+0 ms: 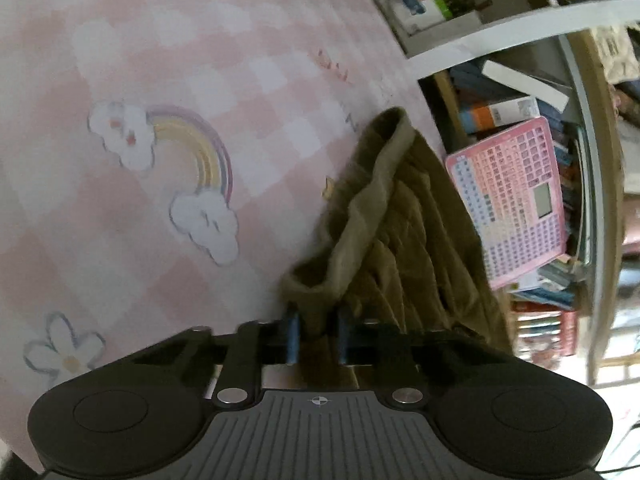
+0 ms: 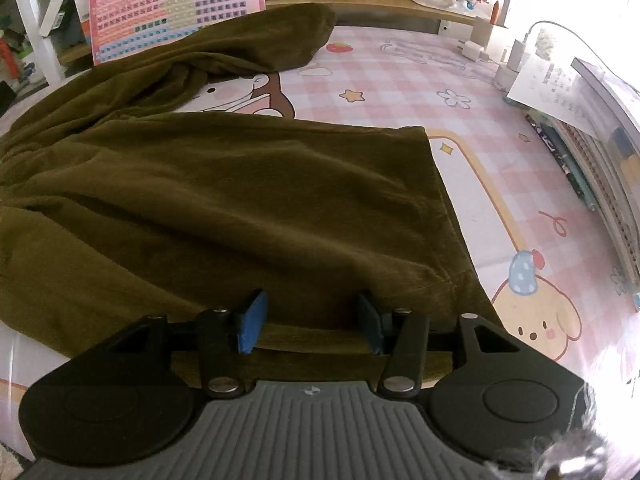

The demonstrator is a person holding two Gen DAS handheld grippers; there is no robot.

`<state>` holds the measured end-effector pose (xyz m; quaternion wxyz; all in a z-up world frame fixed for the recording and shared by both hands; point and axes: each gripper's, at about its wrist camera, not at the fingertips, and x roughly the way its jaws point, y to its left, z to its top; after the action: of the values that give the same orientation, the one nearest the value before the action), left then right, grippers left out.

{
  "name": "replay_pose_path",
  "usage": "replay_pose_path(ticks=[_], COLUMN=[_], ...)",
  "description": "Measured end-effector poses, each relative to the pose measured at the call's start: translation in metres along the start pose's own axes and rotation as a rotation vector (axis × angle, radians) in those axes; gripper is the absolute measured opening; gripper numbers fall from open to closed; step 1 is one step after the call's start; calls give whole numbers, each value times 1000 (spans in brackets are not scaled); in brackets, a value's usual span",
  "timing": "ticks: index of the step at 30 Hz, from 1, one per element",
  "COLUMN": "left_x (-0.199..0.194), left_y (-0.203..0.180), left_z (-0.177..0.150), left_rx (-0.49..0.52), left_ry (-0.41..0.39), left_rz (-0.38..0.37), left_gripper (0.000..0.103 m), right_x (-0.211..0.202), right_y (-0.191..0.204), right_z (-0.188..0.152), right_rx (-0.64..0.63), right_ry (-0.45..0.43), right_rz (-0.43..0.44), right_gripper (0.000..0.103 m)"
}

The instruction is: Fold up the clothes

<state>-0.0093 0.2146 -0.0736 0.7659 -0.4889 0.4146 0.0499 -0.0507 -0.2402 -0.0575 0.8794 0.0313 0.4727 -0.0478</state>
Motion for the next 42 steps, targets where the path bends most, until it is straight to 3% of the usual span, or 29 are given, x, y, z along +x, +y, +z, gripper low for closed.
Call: replay_pose_path(ticks=[4, 8, 13, 17, 21, 26, 29, 35, 39, 42], left_x=[-26, -42, -53, -59, -68, -96, -102, -94, -72, -54], left_y=[-2, 19, 23, 34, 44, 40, 33, 11, -7, -34], left_z=[9, 20, 22, 25, 29, 28, 24, -5, -38, -59], left_rx=[148, 174, 224, 196, 150, 78, 77, 97, 58, 178], left_ry=[-92, -116, -165, -186, -203, -375, -413, -378, -324, -245], left_rz=[69, 128, 158, 197, 219, 267, 257, 228, 202, 181], left_gripper=[10, 10, 11, 12, 28, 35, 35, 36, 35, 36], right_x=[-2, -3, -7, -7, -3, 7, 21, 64, 96, 119], right_y=[2, 16, 26, 13, 6, 0, -5, -3, 1, 4], right_z=[2, 4, 12, 33, 54, 88, 119, 176, 210, 230], right_rx=[-1, -44, -74, 0, -12, -91, -175, -326, -414, -458], right_ry=[18, 37, 29, -14, -60, -157, -221, -248, -247, -235], right_rz=[61, 166, 235, 228, 212, 228, 270, 334, 366, 392], right_gripper=[49, 50, 51, 51, 51, 51, 52, 62, 68, 69])
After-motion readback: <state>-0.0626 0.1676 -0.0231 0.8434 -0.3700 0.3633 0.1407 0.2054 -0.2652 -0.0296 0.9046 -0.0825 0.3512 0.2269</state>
